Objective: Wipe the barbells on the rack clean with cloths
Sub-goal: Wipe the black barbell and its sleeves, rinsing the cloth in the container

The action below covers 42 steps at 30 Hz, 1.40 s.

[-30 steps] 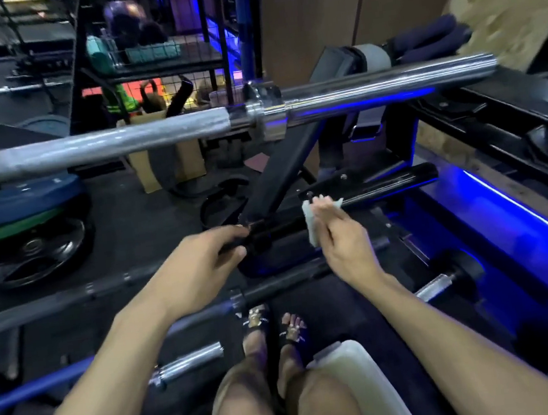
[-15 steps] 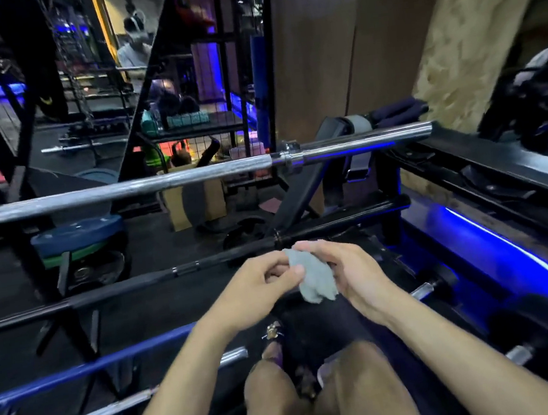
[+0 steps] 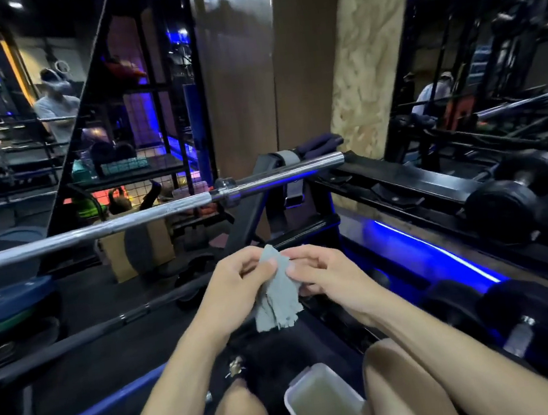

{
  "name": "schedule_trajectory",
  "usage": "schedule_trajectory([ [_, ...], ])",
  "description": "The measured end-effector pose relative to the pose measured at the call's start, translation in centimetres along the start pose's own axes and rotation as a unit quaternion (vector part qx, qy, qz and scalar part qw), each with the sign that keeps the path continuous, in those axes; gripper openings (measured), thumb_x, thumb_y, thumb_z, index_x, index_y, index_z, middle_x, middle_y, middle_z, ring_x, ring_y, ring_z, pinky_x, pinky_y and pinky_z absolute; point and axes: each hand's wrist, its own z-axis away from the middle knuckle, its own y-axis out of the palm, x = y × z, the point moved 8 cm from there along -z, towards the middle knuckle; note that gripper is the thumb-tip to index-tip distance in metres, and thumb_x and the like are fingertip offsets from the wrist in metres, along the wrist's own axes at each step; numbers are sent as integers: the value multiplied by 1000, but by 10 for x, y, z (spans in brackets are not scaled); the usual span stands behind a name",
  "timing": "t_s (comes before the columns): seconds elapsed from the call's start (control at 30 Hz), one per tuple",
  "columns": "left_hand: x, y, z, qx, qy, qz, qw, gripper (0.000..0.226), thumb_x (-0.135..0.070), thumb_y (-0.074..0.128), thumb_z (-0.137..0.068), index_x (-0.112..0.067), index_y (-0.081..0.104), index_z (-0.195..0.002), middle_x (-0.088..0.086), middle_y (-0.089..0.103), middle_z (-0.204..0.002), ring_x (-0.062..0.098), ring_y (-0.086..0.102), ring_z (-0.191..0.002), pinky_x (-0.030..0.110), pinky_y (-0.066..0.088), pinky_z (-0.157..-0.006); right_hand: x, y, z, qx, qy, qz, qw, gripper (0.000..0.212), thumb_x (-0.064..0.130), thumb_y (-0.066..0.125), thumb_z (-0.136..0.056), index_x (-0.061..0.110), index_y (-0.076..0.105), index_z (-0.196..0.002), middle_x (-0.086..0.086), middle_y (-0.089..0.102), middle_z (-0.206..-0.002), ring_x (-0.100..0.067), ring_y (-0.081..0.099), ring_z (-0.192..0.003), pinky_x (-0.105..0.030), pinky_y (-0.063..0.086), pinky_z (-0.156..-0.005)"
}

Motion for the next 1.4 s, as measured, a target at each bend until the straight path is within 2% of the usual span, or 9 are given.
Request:
schedule_trajectory([
  [0.13,-12,20,-2,79,20,3,997,16,-16,59,-103,-19,73,-97,0,74,-85,11,66,-77,23,49,-72,6,-3,12,75,40,19,996,41,29,71,-93,24,63,-133,-3,72,-119,-13,65,-104,-30,48,-88],
  [0.3,-9,43,-2,127,50,-11,991,14,-16,58,-103,-11,70,-105,4,77,-94,12,70,-83,22,52,-74,-2,-20,25,67,63,27,995,23,17,70,-96,5,68,-115,0,72,-92,-9,65,-79,-22,48,-73],
  [0.4,14,55,3,151,26,-29,988,13,-20,60,-103,-14,71,-105,7,77,-94,15,71,-82,33,54,-77,-18,-32,34,46,83,29,995,21,16,78,-89,3,68,-102,-5,71,-87,-17,66,-80,-24,51,-72],
  [0.6,66,70,15,211,-67,-13,975,16,-20,71,-96,-10,71,-108,12,77,-100,20,73,-87,40,57,-79,-31,-52,42,11,94,89,992,35,12,79,-87,-11,64,-108,-15,69,-90,-24,64,-81,-32,52,-71],
  [0.77,88,80,31,270,-124,22,955,26,-15,78,-89,-10,72,-114,10,78,-106,26,75,-99,37,59,-86,-42,-54,48,29,105,158,982,18,11,70,-95,-6,65,-100,-11,67,-82,-10,60,-59,-16,43,-51],
  [0.87,92,80,35,270,-131,38,953,29,-15,76,-91,-12,71,-119,8,77,-112,25,73,-105,34,58,-90,-48,-57,43,33,90,182,979,17,19,64,-101,3,67,-95,-10,64,-79,-17,56,-67,-21,45,-58],
  [0.97,94,80,34,258,-153,48,953,18,-26,64,-101,-20,73,-116,4,78,-107,19,74,-92,26,53,-77,-55,-61,35,13,81,195,977,26,30,60,-104,8,65,-90,-5,54,-72,-16,45,-63,-24,38,-57],
  [1.17,112,79,19,254,-158,83,951,22,-20,59,-103,-15,72,-120,16,73,-118,38,69,-112,50,51,-101,-83,-74,14,-52,101,142,983,21,26,59,-103,11,70,-92,-2,48,-66,-15,38,-55,-25,29,-51],
  [1.4,157,79,-7,188,-221,65,955,30,-34,64,-99,-7,76,-102,22,74,-106,29,69,-94,59,50,-99,-123,-92,-17,-106,110,22,988,18,16,63,-100,-2,65,-98,-16,59,-80,-25,52,-72,-31,44,-60],
])
